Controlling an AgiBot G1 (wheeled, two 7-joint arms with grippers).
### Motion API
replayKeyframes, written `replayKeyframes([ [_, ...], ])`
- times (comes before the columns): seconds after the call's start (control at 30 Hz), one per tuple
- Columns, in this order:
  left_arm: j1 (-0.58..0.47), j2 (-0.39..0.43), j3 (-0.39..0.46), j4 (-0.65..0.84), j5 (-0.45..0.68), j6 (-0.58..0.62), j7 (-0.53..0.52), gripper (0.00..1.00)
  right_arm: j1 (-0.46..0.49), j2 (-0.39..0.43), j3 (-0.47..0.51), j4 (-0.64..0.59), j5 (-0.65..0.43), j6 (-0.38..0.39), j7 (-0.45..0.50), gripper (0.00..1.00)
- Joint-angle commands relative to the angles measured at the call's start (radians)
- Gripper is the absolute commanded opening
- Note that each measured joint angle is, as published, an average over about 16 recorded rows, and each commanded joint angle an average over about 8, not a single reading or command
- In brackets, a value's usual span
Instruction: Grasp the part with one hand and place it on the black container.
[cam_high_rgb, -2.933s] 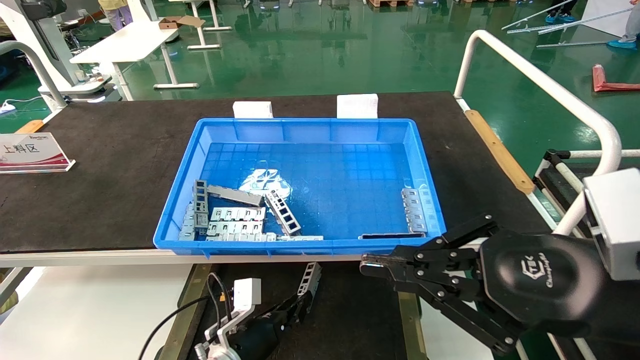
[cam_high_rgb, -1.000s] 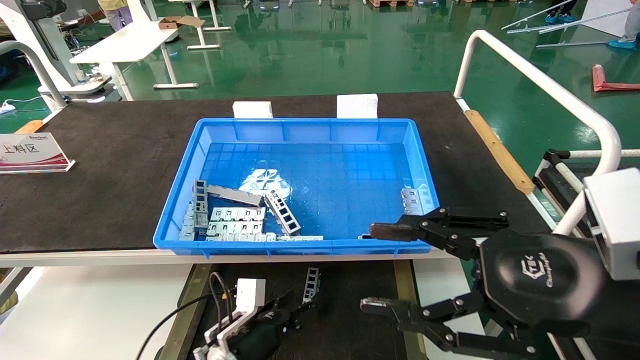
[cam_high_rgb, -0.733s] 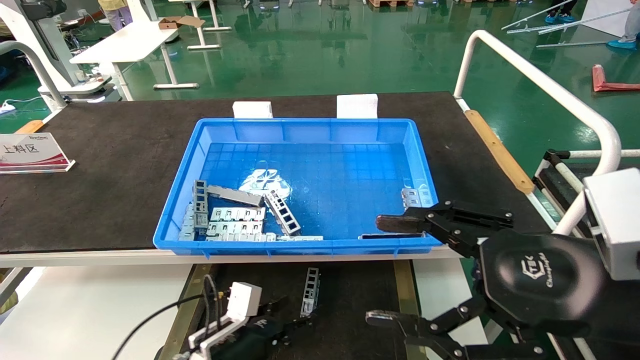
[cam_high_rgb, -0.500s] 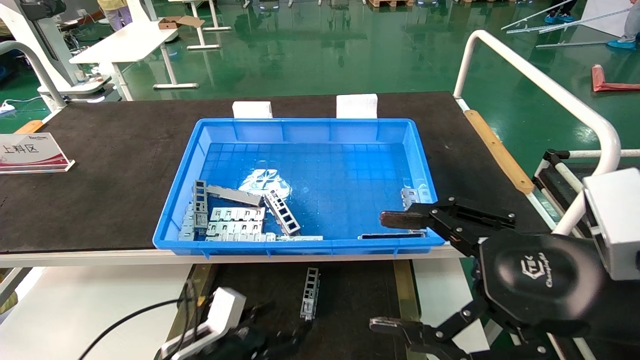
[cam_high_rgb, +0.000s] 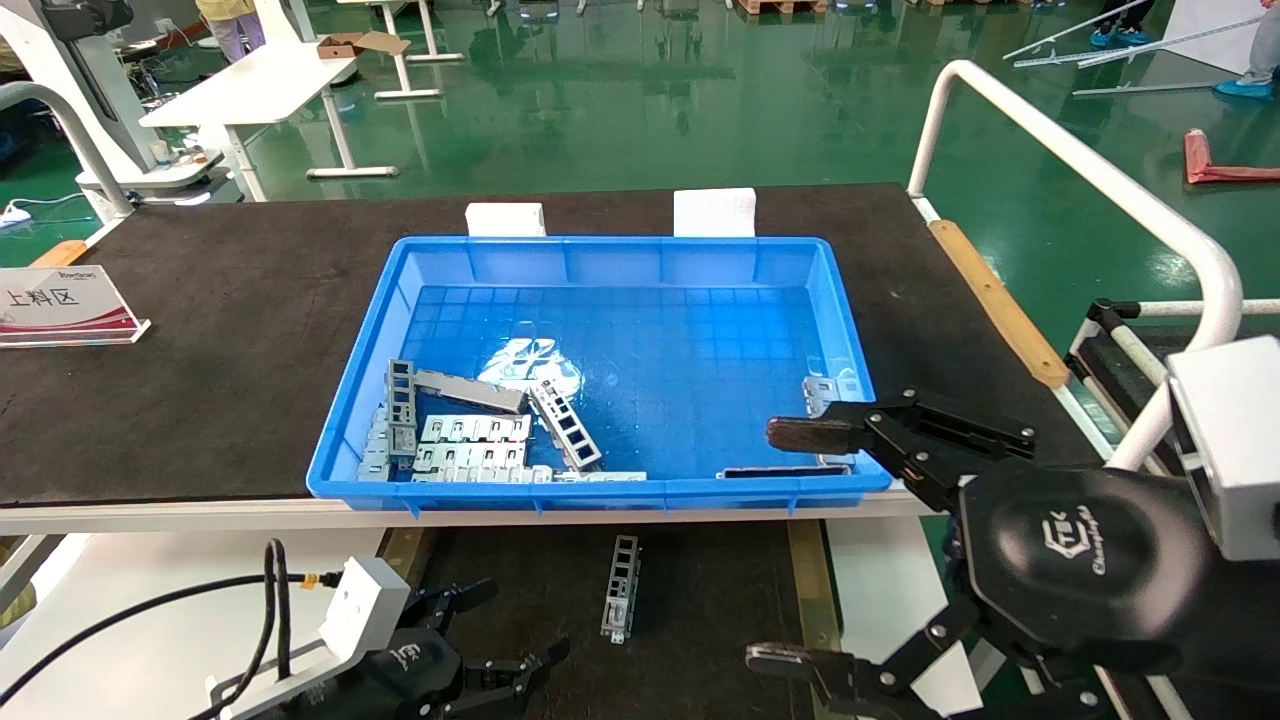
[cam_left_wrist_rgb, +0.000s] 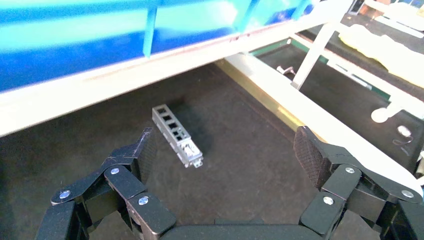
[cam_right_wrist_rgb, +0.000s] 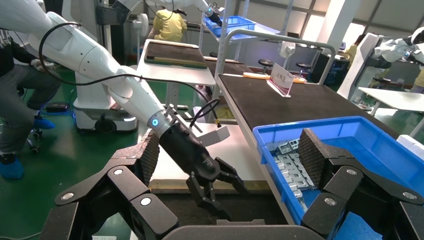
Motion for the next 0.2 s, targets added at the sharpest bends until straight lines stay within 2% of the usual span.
replayKeyframes([
  [0.03, -0.002, -0.009, -0.011, -0.004, -0.007, 0.016, 0.004, 1.00, 0.000, 0.000, 0.000, 0.000, 0.000, 0.000, 0.000, 1.00],
  [0.2, -0.001, -0.010, -0.021, -0.005, -0.013, 0.030, 0.011, 1.00, 0.000, 0.000, 0.000, 0.000, 0.000, 0.000, 0.000, 1.00],
])
